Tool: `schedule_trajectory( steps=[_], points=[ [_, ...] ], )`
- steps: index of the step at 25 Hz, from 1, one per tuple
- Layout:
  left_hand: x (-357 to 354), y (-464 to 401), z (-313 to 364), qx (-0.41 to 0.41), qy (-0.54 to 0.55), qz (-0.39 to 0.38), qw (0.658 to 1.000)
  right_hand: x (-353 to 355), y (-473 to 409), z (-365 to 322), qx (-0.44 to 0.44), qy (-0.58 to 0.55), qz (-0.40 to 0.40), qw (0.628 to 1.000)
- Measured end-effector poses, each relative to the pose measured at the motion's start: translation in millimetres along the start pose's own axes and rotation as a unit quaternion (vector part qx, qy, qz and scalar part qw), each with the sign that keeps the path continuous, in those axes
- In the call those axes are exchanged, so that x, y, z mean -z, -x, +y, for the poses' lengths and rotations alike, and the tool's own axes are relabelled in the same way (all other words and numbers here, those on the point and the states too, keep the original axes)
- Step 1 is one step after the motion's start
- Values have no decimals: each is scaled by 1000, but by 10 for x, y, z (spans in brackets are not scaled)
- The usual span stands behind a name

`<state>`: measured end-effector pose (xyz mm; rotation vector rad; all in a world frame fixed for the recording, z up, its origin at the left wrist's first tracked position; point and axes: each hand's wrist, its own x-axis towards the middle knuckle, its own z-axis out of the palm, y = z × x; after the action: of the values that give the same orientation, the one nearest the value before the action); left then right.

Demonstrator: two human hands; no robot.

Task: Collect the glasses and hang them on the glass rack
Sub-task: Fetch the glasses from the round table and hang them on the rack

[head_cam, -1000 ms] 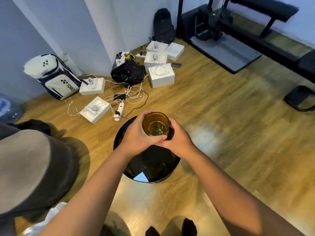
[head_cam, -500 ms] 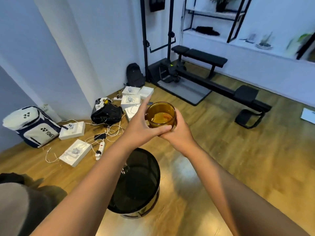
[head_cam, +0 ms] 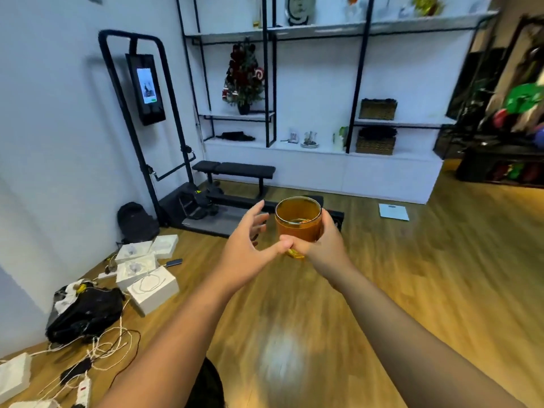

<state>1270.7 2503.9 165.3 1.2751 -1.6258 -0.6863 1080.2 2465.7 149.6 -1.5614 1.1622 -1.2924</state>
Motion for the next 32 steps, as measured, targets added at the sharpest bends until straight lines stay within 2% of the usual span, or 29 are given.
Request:
schedule_trajectory(
  steps=[7,11,18,25,32],
  points=[
    [-827,-497,413,-22,17,-37,999,1486,-67,-122,5,3,121,993],
    [-1435,-851,668,-35,15,-63,997,2220,-244,-35,-2,3,138,990],
    [-2379,-1756,1418,-66,39,-46,996,3445,-825,-32,18,35,143,989],
    [-3075,-2512,1803,-81,41,-41,995,4177,-1446,91,38,46,145,988],
    [-3504,-3506,1736,-100,34,-47,993,4589,-2393,252,42,51,173,983]
  ],
)
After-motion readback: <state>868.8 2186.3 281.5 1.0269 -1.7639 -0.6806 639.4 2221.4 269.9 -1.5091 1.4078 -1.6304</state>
